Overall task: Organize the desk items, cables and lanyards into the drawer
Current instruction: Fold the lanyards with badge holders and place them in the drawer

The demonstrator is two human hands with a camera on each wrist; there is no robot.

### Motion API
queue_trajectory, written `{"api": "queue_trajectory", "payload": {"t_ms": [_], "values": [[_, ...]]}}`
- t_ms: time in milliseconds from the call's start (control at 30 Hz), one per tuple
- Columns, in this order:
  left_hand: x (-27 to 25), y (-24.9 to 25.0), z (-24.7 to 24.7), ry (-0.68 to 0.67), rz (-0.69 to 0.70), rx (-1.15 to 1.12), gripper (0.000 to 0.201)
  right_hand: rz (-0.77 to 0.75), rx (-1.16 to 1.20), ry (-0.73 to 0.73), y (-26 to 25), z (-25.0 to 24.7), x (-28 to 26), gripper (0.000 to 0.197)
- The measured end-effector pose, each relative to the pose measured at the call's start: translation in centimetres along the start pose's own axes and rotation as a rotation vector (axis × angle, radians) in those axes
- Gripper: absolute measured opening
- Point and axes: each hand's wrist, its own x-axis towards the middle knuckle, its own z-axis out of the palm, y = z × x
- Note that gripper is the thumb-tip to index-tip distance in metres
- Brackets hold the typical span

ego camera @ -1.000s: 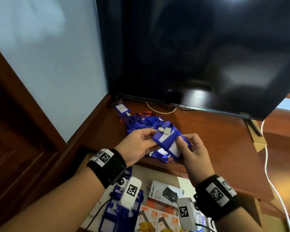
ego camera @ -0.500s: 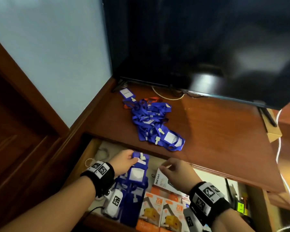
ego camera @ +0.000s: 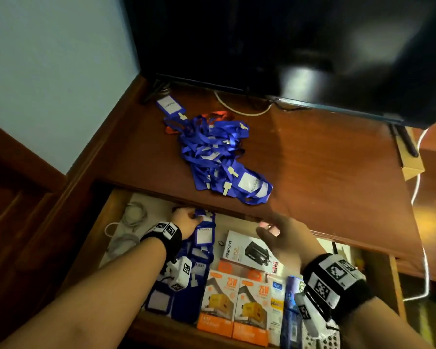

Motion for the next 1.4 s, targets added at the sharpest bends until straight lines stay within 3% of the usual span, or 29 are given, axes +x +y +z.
{"api": "queue_trajectory", "payload": {"t_ms": [133, 400, 700, 833, 1000, 1167, 1400], "values": [[1.3, 0.4, 0.4, 0.004, -0.014, 0.124, 0.031, -0.021, -0.006, 0.007, 0.3, -0.9, 1.2, 0.026], [2.3, 0.4, 0.7, 0.030, 0.078, 0.331, 0.034, -0.050, -0.036, -0.012, 0.2, -1.5, 4.4, 0.008], [-0.4, -0.2, -0.8, -0.072, 0.110, 0.255, 0.033, -0.097, -0.069, 0.132, -0.4, -1.6, 8.9, 0.034], [-1.7, -2.2, -3.0, 0.075, 0.121, 0.360, 0.035, -0.090, -0.113, 0.153, -0.8, -1.7, 10.5, 0.054], [-1.7, -3.3, -3.7, 0.066, 0.040, 0.544, 0.070, -0.015, -0.131, 0.070, -1.0, -1.2, 12.5, 0.073], [-1.1, -3.8, -3.3, 0.008, 0.010, 0.618, 0.078, 0.028, -0.197, 0.022, -0.1, 0.0, 13.1, 0.063], [-1.2, -4.0, -3.7, -0.064, 0.073, 0.580, 0.080, 0.084, -0.205, 0.111, 0.2, -0.3, 11.8, 0.064]]}}
